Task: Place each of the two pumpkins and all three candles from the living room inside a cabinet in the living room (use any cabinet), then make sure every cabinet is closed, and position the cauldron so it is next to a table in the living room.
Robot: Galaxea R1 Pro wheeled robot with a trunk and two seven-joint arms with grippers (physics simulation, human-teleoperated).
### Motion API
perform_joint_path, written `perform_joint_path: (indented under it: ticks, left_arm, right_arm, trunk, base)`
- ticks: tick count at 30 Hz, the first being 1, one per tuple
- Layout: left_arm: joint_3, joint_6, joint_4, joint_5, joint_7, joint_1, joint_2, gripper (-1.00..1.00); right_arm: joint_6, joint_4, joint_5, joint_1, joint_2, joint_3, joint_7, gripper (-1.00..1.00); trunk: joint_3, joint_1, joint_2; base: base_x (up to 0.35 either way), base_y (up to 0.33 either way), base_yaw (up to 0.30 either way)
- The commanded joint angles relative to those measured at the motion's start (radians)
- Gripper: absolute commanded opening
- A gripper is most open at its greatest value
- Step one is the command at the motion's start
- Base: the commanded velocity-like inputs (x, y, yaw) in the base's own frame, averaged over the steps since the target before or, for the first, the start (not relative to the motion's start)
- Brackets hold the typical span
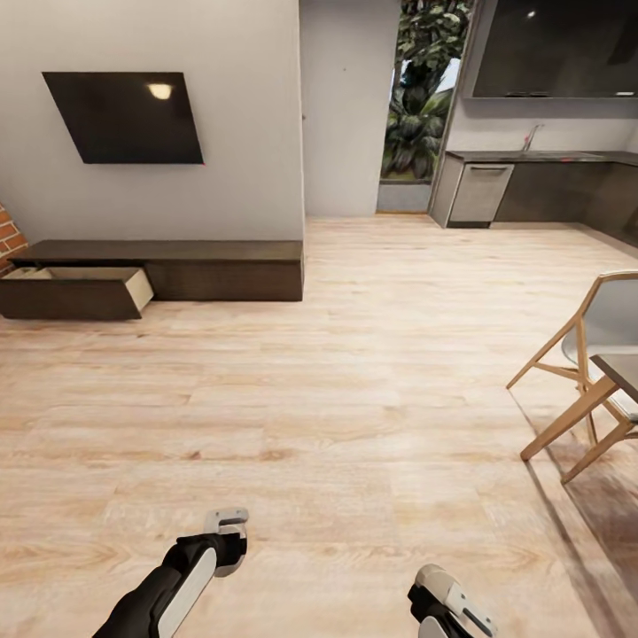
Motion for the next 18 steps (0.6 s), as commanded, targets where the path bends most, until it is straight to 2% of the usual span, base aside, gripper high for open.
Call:
perform_joint_path:
  ticks: [1, 18]
  left_arm:
    - [-0.005, 0.002, -0.002, 0.009, 0.010, -0.001, 0.001, -1.00]
    - [-0.005, 0.002, -0.002, 0.010, 0.010, -0.001, 0.001, -1.00]
  right_arm:
    - [0.003, 0.000, 0.000, -0.001, 0.000, 0.002, -0.006, -1.00]
    - [0.002, 0.001, 0.000, -0.001, 0.001, 0.002, -0.006, -1.00]
  trunk:
    - [-0.001, 0.001, 0.000]
    - [-0.001, 0.001, 0.000]
  base:
    - [0.333, 0.000, 0.000]
    - [0.333, 0.000, 0.000]
